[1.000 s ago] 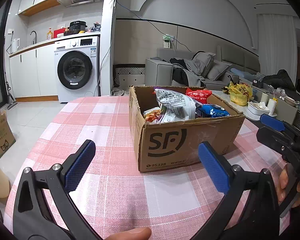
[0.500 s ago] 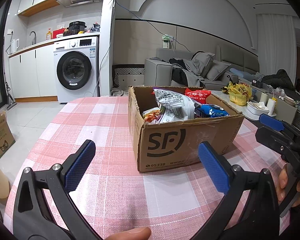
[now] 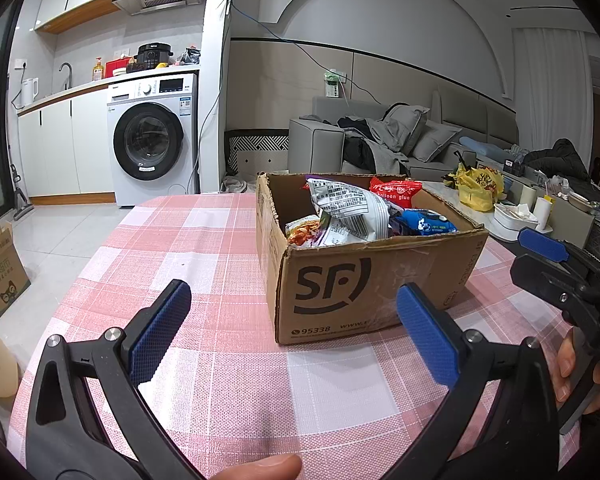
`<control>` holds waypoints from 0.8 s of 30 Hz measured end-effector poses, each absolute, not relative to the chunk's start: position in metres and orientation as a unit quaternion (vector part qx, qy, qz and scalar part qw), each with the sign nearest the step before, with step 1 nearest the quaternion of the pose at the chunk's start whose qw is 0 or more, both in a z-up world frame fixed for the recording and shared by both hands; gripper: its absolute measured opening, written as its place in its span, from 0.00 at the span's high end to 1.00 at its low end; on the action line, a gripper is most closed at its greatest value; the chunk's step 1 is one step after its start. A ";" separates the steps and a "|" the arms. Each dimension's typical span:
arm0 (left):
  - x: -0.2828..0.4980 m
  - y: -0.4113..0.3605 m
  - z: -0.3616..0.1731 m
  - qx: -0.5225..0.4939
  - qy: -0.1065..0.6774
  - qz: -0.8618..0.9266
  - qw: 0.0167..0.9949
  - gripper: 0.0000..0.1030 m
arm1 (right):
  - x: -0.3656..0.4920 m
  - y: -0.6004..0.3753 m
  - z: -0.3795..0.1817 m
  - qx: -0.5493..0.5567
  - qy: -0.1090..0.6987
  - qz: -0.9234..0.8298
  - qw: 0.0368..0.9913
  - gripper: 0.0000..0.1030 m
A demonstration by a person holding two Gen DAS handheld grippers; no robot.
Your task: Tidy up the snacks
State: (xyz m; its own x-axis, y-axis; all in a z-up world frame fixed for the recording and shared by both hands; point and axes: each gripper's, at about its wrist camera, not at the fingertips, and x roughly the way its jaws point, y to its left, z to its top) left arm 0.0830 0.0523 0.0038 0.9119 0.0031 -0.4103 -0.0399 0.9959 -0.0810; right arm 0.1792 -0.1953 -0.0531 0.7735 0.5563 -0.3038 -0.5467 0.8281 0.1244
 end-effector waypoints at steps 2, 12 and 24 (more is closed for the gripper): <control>0.083 0.052 0.004 -0.043 0.209 0.011 0.977 0.01 | 0.179 -0.195 -0.053 0.015 0.165 0.293 0.942 0.00; 0.084 0.051 0.003 -0.042 0.209 0.010 0.977 0.00 | 0.179 -0.195 -0.053 0.014 0.165 0.293 0.942 0.00; 0.083 0.050 0.004 -0.041 0.206 0.009 0.978 0.01 | 0.180 -0.194 -0.054 0.013 0.165 0.294 0.942 0.00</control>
State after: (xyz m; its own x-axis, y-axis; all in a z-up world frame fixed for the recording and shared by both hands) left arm 0.0834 0.0500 0.0041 0.9146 0.0008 -0.4044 -0.0347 0.9965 -0.0764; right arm 0.1796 -0.1943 -0.0537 0.7732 0.5569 -0.3032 -0.5486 0.8273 0.1205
